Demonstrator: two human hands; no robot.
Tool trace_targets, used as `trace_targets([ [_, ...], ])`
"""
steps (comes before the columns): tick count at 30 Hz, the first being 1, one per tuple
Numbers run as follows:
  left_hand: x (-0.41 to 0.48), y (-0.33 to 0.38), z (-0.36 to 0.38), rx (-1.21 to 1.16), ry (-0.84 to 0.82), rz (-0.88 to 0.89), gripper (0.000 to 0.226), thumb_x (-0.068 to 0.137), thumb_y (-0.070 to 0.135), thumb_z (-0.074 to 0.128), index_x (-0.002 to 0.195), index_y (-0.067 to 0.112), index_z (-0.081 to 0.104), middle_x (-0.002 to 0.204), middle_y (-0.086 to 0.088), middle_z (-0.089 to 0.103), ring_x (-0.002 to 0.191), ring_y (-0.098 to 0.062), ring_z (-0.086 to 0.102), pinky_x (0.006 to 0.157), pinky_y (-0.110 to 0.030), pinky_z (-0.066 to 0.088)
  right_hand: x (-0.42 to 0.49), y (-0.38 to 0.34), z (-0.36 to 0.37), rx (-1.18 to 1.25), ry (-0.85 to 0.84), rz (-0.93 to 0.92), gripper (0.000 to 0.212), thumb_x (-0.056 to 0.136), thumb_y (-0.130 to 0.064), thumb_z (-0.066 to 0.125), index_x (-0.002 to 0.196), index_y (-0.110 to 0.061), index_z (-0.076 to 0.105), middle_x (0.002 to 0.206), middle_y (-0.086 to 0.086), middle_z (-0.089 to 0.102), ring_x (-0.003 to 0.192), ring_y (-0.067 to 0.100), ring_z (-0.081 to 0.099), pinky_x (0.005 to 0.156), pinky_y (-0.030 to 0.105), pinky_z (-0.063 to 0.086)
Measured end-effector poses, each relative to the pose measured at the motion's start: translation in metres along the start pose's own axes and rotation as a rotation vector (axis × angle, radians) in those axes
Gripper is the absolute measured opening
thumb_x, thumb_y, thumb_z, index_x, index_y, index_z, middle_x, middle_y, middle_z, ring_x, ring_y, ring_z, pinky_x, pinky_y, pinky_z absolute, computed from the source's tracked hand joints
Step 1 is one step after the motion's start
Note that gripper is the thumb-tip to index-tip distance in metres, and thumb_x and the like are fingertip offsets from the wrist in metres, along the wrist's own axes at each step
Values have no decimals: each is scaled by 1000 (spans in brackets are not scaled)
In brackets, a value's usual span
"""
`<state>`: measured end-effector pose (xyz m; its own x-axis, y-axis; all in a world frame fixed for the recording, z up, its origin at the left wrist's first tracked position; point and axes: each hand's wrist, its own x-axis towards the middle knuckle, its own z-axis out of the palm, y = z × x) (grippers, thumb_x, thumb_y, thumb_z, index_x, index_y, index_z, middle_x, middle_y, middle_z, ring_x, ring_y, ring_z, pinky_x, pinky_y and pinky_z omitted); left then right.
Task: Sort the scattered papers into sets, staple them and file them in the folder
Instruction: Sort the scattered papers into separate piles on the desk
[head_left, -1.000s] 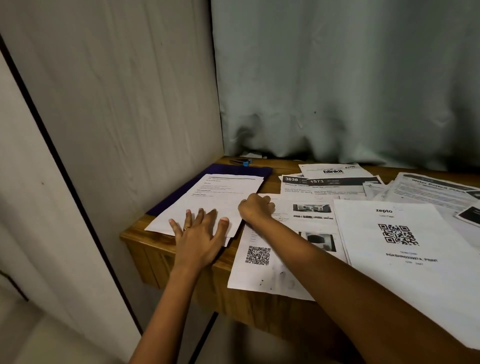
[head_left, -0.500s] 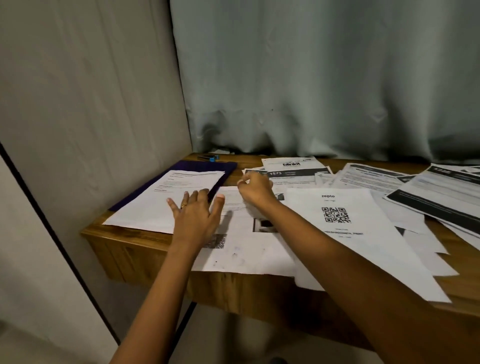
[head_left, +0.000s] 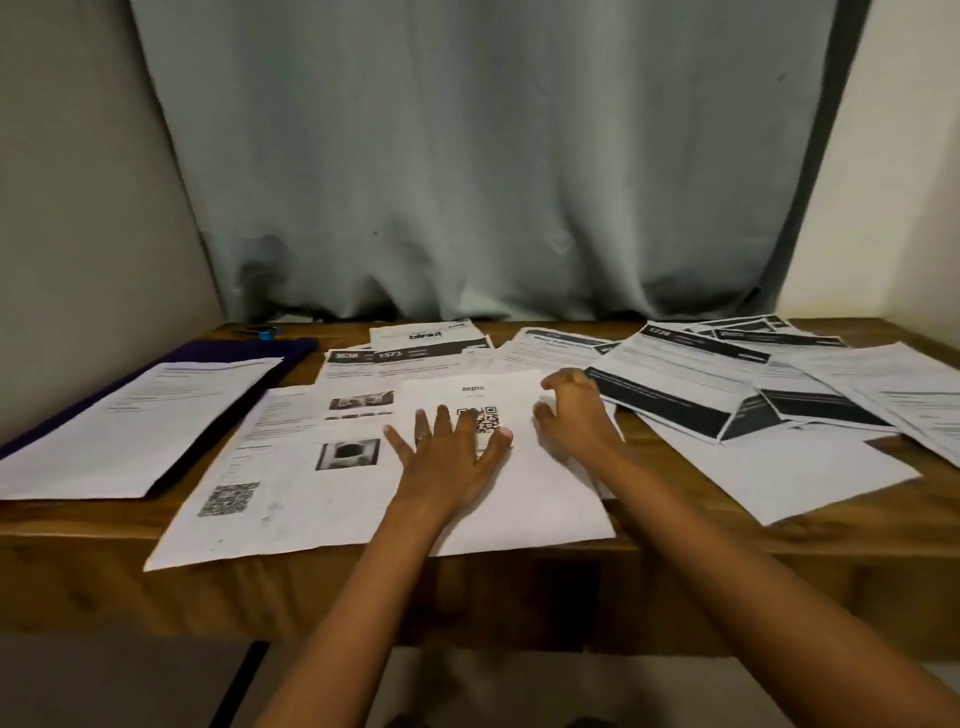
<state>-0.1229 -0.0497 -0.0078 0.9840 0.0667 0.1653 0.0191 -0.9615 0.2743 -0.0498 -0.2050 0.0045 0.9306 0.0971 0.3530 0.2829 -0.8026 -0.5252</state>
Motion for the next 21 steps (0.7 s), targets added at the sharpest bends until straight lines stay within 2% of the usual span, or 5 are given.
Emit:
trace_targets([
  [7, 12, 20, 17, 73, -108, -53, 77, 86, 77, 15, 152, 35, 14, 162, -3, -2, 147, -37, -8, 109, -69, -9, 7, 97, -51, -327, -101, 135, 65, 94, -46, 49, 143, -5, 38, 155, 21, 20, 143, 36, 18, 118, 44, 19],
  [10, 14, 24, 20, 55, -138, -66, 77, 87, 76, 16, 151, 34, 16, 162, -6, -3, 146, -38, -8, 109, -68, -8, 7, 110, -57, -292, -178, 181, 70, 91, -58, 44, 137, -5, 43, 142, 22, 41, 131, 36, 37, 110, 45, 31],
  [13, 17, 28, 19, 46, -109, -49, 76, 89, 73, 19, 152, 31, 16, 162, -7, -2, 147, -35, -7, 110, -65, -7, 4, 106, -59, -257, -144, 137, 56, 91, -55, 49, 124, -10, 55, 122, 13, 60, 111, 28, 56, 93, 39, 47],
  [17, 30, 36, 14, -2, -39, 59, 73, 91, 67, 25, 152, 28, 18, 162, -4, 6, 148, -29, -3, 114, -56, -9, -5, 94, -66, -372, -192, 109, 49, 91, -51, 52, 122, -14, 56, 120, 9, 62, 108, 25, 58, 89, 38, 51],
  [21, 40, 46, 19, -130, -7, 208, 69, 93, 62, 30, 152, 27, 20, 161, -1, 11, 149, -22, 0, 116, -48, -7, -26, 87, -76, -280, -250, 102, 48, 90, -49, 56, 124, -14, 55, 122, 8, 60, 110, 23, 56, 83, 31, 45],
])
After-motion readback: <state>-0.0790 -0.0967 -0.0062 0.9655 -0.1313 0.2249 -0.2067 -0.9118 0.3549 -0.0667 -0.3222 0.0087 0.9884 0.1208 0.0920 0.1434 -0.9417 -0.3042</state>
